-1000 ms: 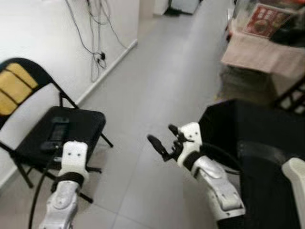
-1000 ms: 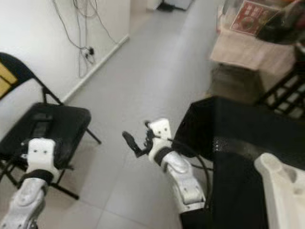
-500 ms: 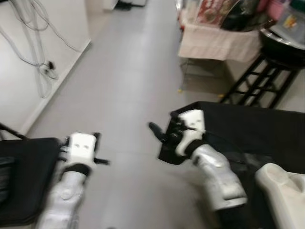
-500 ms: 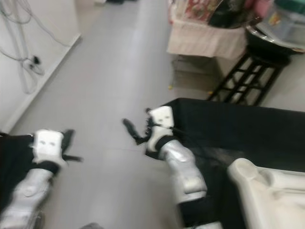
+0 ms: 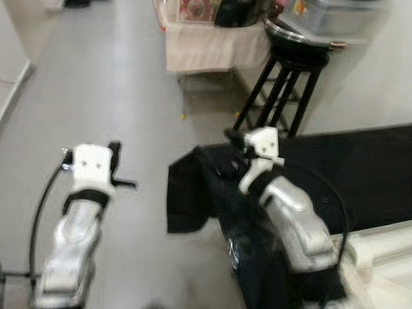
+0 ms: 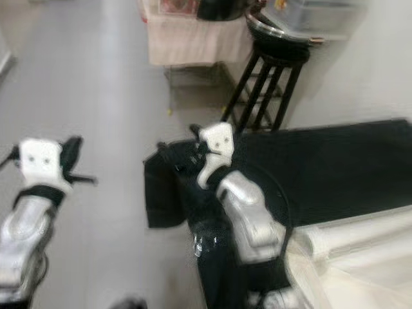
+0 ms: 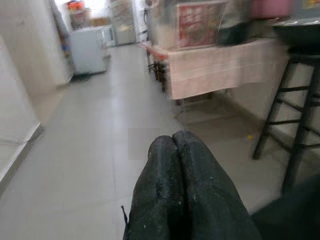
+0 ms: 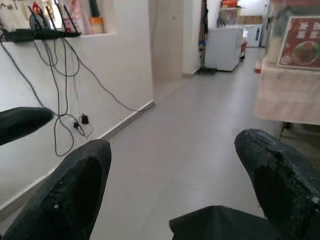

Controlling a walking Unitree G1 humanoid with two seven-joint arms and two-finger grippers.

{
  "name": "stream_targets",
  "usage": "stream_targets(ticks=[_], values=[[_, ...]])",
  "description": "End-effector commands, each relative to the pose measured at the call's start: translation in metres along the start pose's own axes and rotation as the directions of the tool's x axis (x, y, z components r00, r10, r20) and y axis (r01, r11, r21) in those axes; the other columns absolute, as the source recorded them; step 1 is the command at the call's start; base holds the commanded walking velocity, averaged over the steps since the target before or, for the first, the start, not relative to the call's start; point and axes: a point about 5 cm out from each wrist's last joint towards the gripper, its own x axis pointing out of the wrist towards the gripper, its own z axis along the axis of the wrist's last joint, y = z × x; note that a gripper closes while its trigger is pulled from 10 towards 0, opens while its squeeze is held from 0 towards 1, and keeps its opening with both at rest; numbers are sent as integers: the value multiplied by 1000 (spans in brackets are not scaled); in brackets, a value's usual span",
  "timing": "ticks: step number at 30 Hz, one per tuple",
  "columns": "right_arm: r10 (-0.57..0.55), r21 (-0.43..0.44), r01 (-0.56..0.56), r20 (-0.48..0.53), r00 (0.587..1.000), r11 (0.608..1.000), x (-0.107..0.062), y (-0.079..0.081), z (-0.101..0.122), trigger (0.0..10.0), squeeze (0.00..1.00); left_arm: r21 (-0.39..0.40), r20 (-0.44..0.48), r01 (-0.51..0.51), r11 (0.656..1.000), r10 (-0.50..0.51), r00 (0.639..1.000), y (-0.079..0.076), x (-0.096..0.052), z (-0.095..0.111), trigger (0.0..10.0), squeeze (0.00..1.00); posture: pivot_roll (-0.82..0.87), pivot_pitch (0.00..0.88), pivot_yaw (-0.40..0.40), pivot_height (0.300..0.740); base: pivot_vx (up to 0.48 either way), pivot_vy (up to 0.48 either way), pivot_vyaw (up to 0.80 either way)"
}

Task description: Building children table

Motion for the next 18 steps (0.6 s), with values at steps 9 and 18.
stream_targets(ticks=[9,18], values=[[-47,-1,47,-44,998,999,-7,-7,-6,10000,0,-19,-55,30,999,-31,998,-8,-2,-4,10000,0,55,162,-102,740,0,320,0],[-140,-18,139,-77,987,990,-7,-19,-10,10000,0,-33,-65,71,997,-73,995,-16,-2,-6,10000,0,59,163,-95,740,0,0,-800]])
